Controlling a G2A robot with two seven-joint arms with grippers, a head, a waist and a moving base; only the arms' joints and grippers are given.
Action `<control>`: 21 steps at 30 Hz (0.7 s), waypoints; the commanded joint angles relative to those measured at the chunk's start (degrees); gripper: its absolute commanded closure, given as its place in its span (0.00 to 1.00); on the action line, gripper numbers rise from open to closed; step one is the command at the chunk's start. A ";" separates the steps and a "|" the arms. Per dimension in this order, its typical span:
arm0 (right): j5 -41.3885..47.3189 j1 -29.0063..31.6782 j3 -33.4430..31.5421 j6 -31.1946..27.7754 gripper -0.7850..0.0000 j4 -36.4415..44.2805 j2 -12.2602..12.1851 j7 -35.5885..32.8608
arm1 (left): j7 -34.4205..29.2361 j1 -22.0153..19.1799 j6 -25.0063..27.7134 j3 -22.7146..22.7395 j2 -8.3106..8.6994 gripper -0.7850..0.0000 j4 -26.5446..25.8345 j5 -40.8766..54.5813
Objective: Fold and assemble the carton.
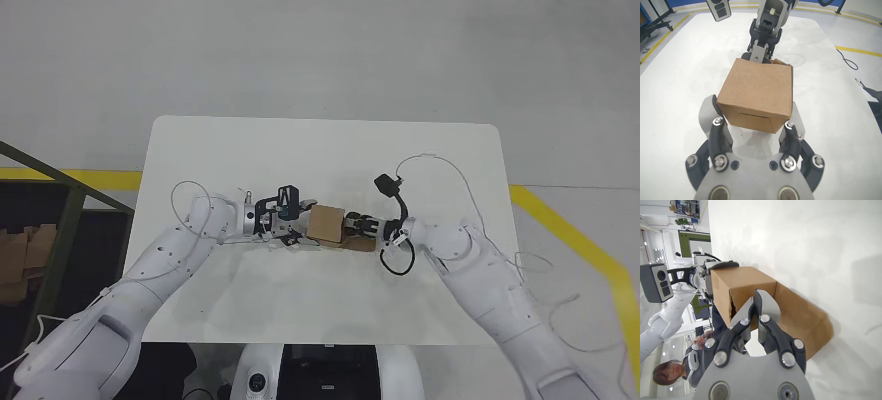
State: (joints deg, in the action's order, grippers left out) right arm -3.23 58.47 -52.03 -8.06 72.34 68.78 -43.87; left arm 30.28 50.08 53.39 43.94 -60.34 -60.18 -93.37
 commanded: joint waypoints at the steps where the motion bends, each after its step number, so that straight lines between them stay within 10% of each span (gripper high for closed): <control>1: 0.54 -0.40 0.51 -0.24 1.00 -0.42 0.26 -0.24 | 0.03 0.01 0.01 0.02 0.00 0.22 0.02 -0.04; 21: 7.46 -1.43 -2.78 -7.19 1.00 -7.60 0.44 -3.27 | -0.20 0.14 -0.09 0.32 -0.03 0.22 -0.08 -0.22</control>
State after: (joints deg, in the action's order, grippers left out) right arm 4.53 56.44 -53.69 -15.24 64.21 69.60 -47.14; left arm 30.11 50.18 53.36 44.24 -60.38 -60.29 -93.54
